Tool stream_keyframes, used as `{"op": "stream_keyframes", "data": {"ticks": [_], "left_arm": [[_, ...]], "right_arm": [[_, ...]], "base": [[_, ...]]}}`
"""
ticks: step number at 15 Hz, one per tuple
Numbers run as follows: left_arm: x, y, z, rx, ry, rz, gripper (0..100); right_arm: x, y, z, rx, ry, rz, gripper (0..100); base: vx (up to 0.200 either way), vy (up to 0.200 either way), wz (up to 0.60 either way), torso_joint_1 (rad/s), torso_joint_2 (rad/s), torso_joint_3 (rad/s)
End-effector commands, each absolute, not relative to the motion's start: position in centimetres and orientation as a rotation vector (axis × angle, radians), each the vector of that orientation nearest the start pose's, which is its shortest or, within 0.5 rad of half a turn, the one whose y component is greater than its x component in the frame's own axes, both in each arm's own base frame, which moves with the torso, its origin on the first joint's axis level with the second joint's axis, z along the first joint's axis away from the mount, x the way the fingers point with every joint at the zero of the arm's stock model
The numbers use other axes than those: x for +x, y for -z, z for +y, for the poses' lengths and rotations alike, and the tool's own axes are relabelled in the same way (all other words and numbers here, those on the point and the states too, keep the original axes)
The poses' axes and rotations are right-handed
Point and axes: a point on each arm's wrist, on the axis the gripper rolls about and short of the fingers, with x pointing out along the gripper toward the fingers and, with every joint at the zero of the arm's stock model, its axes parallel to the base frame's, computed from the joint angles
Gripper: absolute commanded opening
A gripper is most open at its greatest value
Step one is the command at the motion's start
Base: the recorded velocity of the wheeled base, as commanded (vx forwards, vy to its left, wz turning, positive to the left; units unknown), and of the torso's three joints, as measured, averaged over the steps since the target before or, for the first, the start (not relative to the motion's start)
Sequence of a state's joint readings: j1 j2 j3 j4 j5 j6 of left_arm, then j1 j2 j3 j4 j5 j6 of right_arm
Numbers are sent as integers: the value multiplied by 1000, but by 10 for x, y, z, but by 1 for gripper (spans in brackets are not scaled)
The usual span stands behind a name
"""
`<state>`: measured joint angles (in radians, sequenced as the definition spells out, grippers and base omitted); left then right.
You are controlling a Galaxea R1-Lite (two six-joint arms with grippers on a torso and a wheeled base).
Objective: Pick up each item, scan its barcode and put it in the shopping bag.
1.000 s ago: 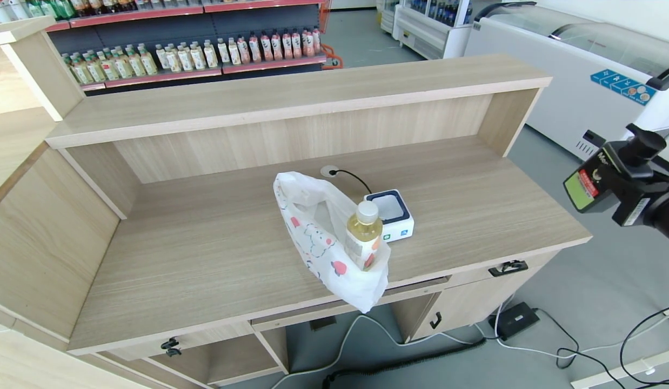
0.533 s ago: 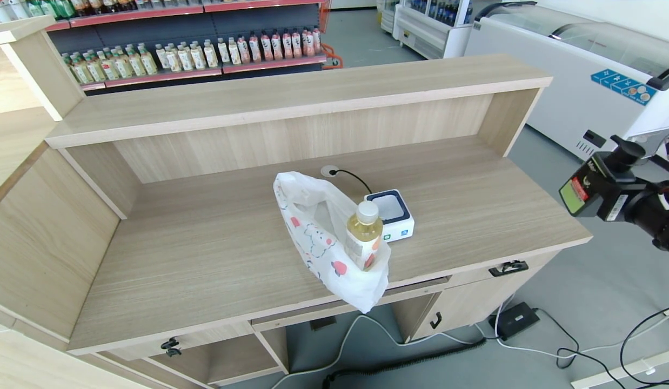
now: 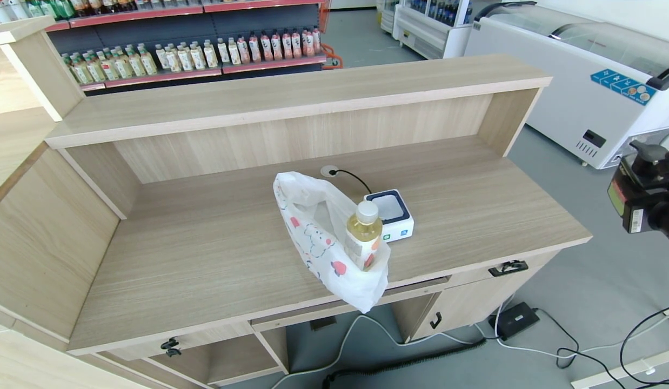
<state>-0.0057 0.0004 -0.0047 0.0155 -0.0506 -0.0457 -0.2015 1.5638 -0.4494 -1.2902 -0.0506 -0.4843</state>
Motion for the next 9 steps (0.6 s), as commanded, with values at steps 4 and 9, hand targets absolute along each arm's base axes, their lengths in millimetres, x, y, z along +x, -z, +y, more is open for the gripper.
{"op": "stream_keyframes", "data": {"ticks": [4,9], "left_arm": [[-23,-75,-1,-46,56,12,100],[-23,-75,-1,-46,56,12,100]], "right_arm": [[238,-196,-50,-494,288,-122,0],[250,-202,-29,-127,21,-203,0]], "base": [[0,0,0,0,0,0],[0,0,0,0,0,0]]}}
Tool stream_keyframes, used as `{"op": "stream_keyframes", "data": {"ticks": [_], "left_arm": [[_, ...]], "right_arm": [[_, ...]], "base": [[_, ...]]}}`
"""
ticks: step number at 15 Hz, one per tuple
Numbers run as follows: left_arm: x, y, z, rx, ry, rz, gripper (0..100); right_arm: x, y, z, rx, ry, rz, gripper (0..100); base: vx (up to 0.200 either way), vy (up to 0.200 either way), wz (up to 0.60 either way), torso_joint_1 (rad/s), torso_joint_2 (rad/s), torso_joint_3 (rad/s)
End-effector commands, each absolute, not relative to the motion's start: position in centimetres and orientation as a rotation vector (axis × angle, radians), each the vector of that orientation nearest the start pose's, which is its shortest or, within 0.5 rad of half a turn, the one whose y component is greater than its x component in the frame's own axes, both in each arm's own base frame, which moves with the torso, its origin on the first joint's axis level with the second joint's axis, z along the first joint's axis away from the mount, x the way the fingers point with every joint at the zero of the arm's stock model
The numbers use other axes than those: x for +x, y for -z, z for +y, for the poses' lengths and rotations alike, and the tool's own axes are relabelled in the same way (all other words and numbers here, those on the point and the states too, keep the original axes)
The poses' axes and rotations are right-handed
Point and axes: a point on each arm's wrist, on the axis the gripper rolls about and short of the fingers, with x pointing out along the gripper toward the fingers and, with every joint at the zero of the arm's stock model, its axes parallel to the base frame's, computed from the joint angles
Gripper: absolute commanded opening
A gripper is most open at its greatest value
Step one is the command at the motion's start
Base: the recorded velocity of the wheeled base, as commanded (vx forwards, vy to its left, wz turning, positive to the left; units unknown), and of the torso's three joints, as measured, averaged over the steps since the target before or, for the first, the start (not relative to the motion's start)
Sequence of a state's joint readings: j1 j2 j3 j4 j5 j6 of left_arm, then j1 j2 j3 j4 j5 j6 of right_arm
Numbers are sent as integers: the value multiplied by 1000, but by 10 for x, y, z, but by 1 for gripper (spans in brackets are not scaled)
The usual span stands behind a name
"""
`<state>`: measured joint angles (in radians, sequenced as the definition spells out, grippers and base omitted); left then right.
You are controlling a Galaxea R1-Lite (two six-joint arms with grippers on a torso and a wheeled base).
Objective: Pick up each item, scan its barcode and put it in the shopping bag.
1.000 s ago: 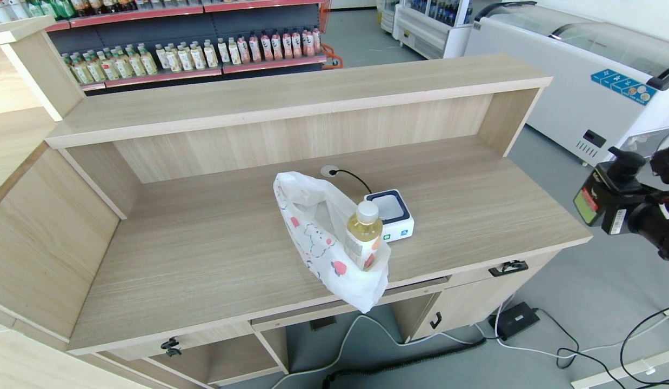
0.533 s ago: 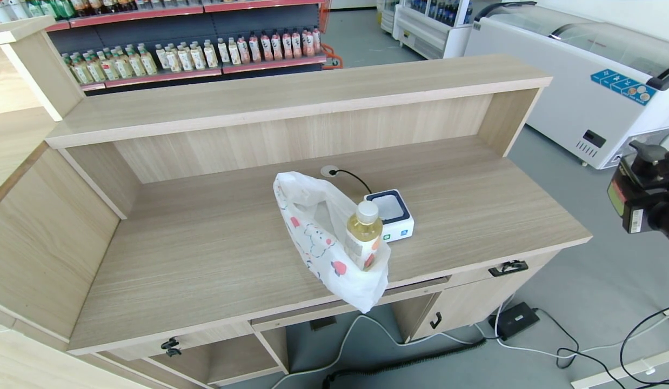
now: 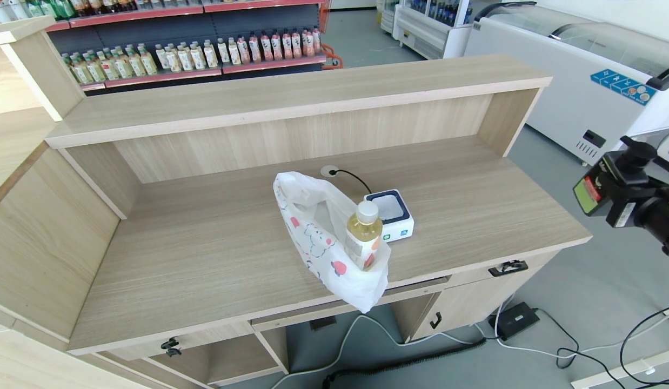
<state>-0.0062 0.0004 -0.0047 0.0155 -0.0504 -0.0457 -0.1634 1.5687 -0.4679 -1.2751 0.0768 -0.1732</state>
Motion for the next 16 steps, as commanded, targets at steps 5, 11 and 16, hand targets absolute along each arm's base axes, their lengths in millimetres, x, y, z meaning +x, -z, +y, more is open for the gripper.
{"op": "stream_keyframes", "data": {"ticks": [5,11,16], "left_arm": [[-23,-75,-1,-46,56,12,100],[-23,-75,-1,-46,56,12,100],[-23,-75,-1,-46,61,17,100]], "right_arm": [[277,-224,-19,57,-53,-280,0],[289,-235,13,299,-262,-157,0],[290,-225,15,302,-293,-110,0]], "base": [[0,0,0,0,0,0],[0,0,0,0,0,0],[0,0,0,0,0,0]]}}
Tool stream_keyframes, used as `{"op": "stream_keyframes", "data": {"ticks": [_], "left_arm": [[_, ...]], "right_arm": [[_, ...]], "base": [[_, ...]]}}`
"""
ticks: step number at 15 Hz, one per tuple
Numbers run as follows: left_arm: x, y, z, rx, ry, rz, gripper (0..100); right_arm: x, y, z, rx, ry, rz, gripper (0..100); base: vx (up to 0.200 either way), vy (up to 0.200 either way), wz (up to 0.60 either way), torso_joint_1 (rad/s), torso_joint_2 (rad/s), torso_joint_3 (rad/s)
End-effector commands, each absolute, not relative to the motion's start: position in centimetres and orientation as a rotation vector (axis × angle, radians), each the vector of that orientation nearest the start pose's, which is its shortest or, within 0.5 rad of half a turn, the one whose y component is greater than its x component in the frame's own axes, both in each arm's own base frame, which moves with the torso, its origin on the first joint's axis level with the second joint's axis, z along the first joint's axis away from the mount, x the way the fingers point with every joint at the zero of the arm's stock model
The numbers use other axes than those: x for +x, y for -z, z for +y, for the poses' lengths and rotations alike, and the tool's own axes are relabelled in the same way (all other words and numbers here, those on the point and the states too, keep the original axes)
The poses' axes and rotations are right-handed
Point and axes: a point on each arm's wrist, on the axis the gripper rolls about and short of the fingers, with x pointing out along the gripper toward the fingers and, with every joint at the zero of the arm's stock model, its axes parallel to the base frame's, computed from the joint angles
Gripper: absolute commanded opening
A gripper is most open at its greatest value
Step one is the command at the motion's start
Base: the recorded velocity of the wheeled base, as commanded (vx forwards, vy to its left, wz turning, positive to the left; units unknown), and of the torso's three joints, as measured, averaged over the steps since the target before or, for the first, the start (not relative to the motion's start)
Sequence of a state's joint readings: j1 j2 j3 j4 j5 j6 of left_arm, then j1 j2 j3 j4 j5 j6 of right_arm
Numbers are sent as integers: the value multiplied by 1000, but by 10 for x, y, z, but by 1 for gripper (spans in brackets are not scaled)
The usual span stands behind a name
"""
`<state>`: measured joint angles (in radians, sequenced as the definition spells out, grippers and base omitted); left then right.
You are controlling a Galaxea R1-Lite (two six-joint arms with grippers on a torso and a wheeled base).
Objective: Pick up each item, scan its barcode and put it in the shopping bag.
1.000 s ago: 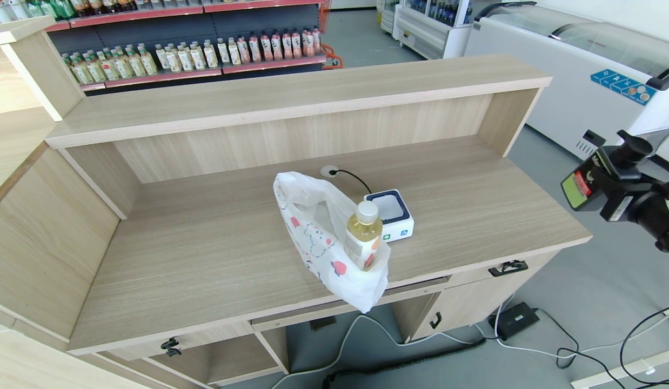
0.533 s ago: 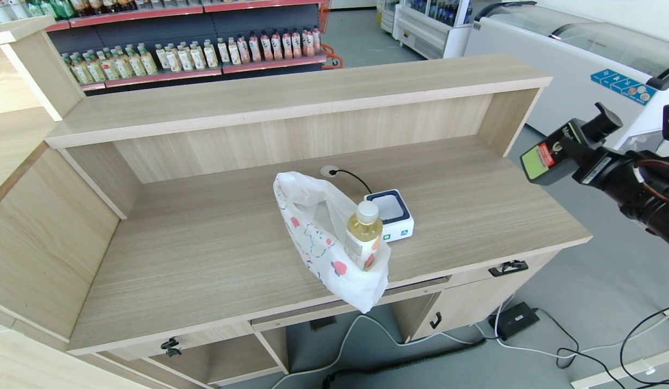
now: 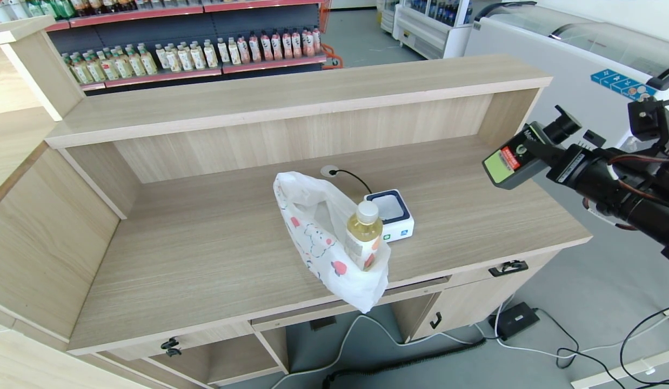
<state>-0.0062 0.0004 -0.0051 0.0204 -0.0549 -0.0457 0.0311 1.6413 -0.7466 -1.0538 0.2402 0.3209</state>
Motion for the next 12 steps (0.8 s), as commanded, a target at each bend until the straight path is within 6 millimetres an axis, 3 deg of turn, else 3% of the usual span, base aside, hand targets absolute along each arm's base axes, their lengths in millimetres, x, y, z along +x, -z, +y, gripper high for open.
{"op": "stream_keyframes", "data": {"ticks": [1,5,7,8,12], "left_arm": [[-23,-75,-1,-45,61,14,100],[-23,-76,-1,-40,61,10,100],[-23,-76,-1,-40,61,10,100],[-23,-76,-1,-39,61,10,100],[-23,-76,-1,-37,61,10,100]], "right_arm": [[289,-221,15,303,-306,-93,0],[298,-222,16,332,-353,-86,0],[304,-224,16,331,-357,-93,0],[314,-228,15,332,-356,-93,0],[336,-230,13,330,-369,-81,0]], "base": [[0,0,0,0,0,0],[0,0,0,0,0,0],[0,200,0,5,2,7],[0,200,0,-2,2,-2],[0,0,0,0,0,0]]}}
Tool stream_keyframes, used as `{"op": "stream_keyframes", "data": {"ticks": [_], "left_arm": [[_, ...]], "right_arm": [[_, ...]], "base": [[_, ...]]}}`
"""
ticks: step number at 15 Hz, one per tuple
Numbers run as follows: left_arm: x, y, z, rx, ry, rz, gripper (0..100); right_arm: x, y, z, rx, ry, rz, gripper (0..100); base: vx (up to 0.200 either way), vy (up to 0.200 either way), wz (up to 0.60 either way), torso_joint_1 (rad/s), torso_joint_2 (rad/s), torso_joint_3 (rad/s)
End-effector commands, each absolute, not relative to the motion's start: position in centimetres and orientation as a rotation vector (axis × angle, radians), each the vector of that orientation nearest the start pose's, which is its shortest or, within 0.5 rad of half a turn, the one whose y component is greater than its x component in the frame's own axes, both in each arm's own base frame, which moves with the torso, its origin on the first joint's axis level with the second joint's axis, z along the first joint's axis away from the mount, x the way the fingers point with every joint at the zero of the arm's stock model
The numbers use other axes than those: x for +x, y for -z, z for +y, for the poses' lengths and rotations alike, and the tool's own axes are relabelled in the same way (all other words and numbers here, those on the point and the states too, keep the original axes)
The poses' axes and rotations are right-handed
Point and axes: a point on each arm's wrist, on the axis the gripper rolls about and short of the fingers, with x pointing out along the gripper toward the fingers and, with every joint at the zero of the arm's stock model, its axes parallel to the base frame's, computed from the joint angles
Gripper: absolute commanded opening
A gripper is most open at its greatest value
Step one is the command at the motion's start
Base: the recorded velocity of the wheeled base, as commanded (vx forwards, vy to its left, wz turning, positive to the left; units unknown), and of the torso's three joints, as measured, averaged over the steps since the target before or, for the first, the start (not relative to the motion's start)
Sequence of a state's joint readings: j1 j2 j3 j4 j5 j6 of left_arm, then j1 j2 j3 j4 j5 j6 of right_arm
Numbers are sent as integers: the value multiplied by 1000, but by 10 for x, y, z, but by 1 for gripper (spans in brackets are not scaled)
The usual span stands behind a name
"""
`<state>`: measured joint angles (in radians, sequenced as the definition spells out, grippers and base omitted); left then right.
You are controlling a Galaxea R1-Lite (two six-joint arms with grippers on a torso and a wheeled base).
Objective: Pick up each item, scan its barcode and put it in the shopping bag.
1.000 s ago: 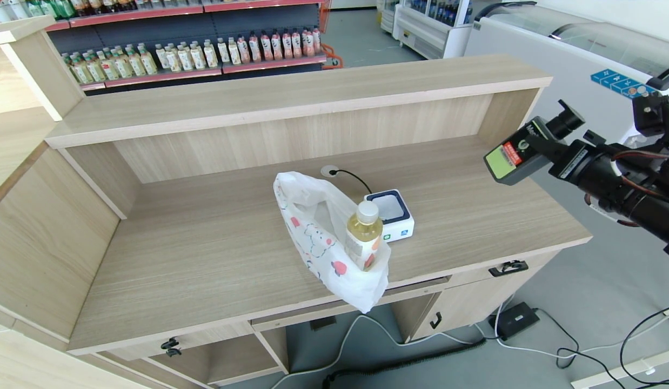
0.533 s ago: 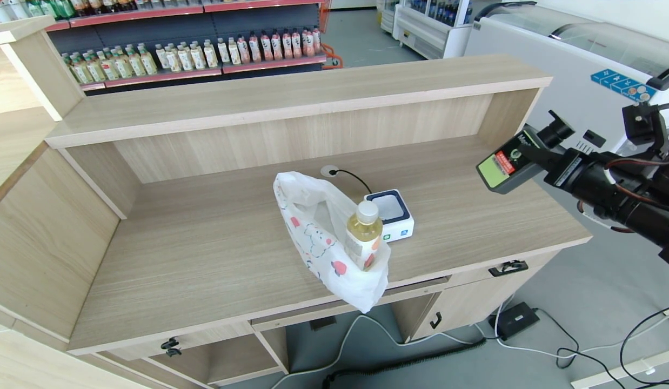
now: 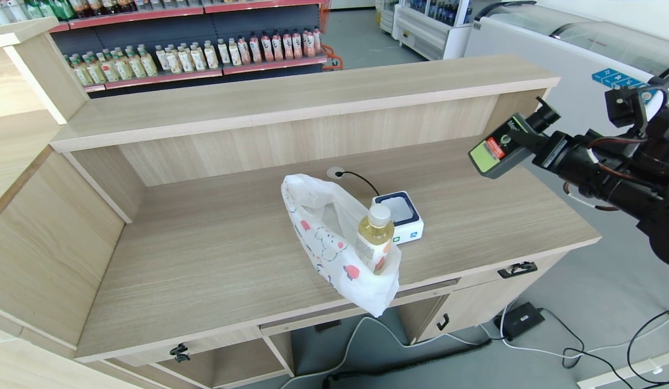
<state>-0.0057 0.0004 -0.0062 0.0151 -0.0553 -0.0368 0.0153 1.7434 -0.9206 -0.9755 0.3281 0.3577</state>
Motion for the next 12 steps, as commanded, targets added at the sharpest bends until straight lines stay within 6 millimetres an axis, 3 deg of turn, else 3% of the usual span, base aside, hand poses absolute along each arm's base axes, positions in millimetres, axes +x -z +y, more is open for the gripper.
{"op": "stream_keyframes", "data": {"ticks": [1,9,12], "left_arm": [[-23,-76,-1,-37,61,10,100],[-23,-76,-1,-37,61,10,100],[-23,-76,-1,-37,60,10,100]], "right_arm": [[339,-228,13,330,-382,-71,0],[364,-205,17,361,-522,48,0],[366,-212,19,429,-558,66,0]], "base": [[0,0,0,0,0,0],[0,0,0,0,0,0],[0,0,0,0,0,0]]}}
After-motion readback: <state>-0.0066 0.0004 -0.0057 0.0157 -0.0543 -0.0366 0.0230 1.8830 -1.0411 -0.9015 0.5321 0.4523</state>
